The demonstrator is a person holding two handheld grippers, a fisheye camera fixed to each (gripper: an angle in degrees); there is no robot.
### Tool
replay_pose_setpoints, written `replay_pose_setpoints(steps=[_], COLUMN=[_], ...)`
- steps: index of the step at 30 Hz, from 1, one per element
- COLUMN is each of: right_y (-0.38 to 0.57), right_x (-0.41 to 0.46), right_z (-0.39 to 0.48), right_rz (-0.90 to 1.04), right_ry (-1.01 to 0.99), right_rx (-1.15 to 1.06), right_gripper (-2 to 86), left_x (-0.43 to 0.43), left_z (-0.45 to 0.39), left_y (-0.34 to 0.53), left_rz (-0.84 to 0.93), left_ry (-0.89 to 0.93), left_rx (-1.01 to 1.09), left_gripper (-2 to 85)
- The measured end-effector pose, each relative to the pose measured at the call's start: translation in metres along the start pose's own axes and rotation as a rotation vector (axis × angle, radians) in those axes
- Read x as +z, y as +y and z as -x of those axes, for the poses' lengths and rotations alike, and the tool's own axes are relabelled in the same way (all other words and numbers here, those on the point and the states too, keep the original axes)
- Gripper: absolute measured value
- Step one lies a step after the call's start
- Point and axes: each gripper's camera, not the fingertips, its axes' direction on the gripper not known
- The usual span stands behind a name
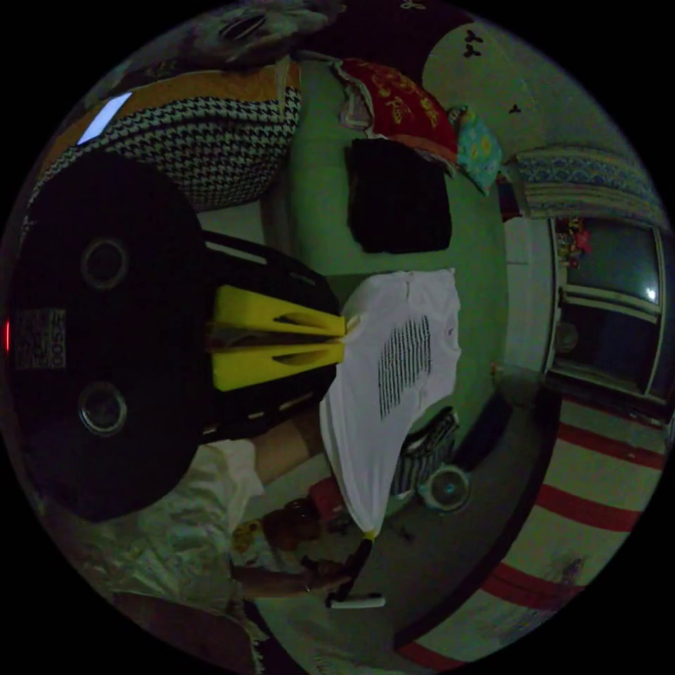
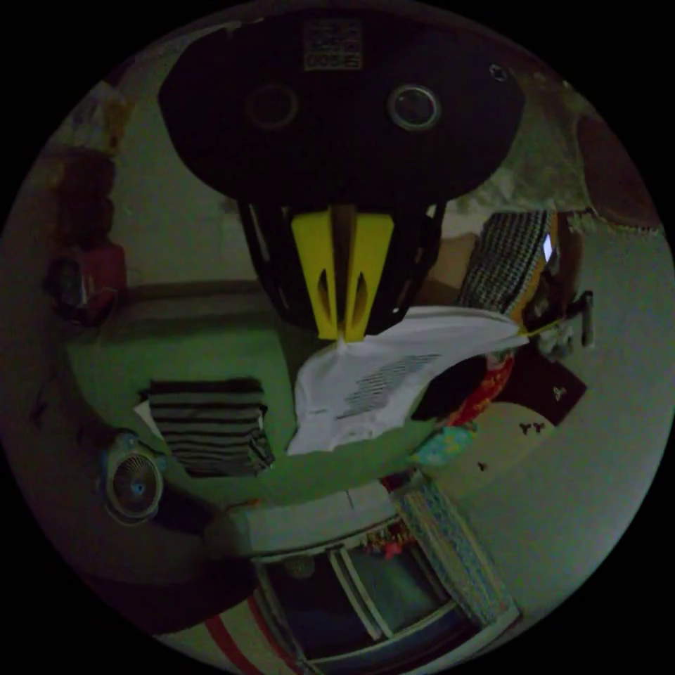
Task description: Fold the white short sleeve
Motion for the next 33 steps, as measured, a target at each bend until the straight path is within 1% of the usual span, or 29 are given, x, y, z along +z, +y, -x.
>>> replay_pose_setpoints(steps=[2,5,7,10,13,15,16,18,19,21,22,24,26,27,28,29,31,33], right_y=[0.004,0.0,-0.01,-0.04,-0.088,-0.142,-0.158,-0.228,-0.246,-0.319,-0.335,-0.39,-0.414,-0.421,-0.423,-0.421,-0.409,-0.382], right_x=[-0.004,-0.006,-0.004,0.007,0.015,0.022,0.026,0.046,0.054,0.093,0.105,0.161,0.202,0.225,0.233,0.243,0.248,0.244], right_z=[0.007,0.015,0.018,0.015,0.01,0.006,0.005,0.001,0.0,-0.004,-0.006,-0.015,-0.025,-0.032,-0.035,-0.041,-0.048,-0.06], right_rz=[0.08,0.154,0.153,0.141,0.084,0.021,0.008,-0.034,-0.036,-0.053,-0.059,-0.021,0.064,0.125,0.144,0.153,0.146,0.153], right_ry=[0.028,0.07,0.091,0.103,0.11,0.121,0.125,0.153,0.164,0.247,0.276,0.341,0.419,0.445,0.445,0.422,0.354,0.316], right_rx=[-0.025,-0.055,-0.071,-0.071,-0.091,-0.114,-0.118,-0.119,-0.121,-0.093,-0.083,0.015,0.083,0.106,0.112,0.118,0.061,-0.004], right_gripper=[-0.5,-1.2,-0.7,0.0,0.5,0.8,0.9,1.2,1.3,1.8,1.9,2.8,4.1,5.3,6.0,7.4,8.8,10.9], left_x=[0.002,0.006,0.014,0.031,0.05,0.064,0.073,0.09,0.103,0.126,0.145,0.18,0.242,0.257,0.285,0.31,0.335,0.35], left_z=[-0.012,-0.024,-0.025,-0.015,0.002,0.014,0.022,0.033,0.041,0.054,0.064,0.08,0.105,0.111,0.12,0.129,0.138,0.14], left_y=[0.007,0.008,0.001,-0.021,-0.06,-0.091,-0.116,-0.158,-0.189,-0.236,-0.265,-0.306,-0.348,-0.355,-0.366,-0.372,-0.374,-0.368], left_rz=[0.076,0.133,0.159,0.135,0.09,0.065,0.047,0.02,-0.003,-0.063,-0.105,-0.145,-0.078,-0.051,0.009,0.072,0.105,0.098], left_ry=[-0.019,-0.043,-0.052,-0.061,-0.039,-0.042,-0.043,-0.068,-0.088,-0.12,-0.131,-0.141,-0.128,-0.13,-0.126,-0.134,-0.137,-0.124], left_rx=[0.021,0.062,0.069,0.048,0.019,0.013,0.017,0.027,0.03,-0.008,-0.043,-0.105,-0.22,-0.257,-0.298,-0.338,-0.367,-0.32], left_gripper=[1.0,0.5,0.3,0.2,0.2,0.3,0.4,0.6,0.7,1.0,1.3,2.1,4.3,5.0,5.6,6.4,7.5,8.2])
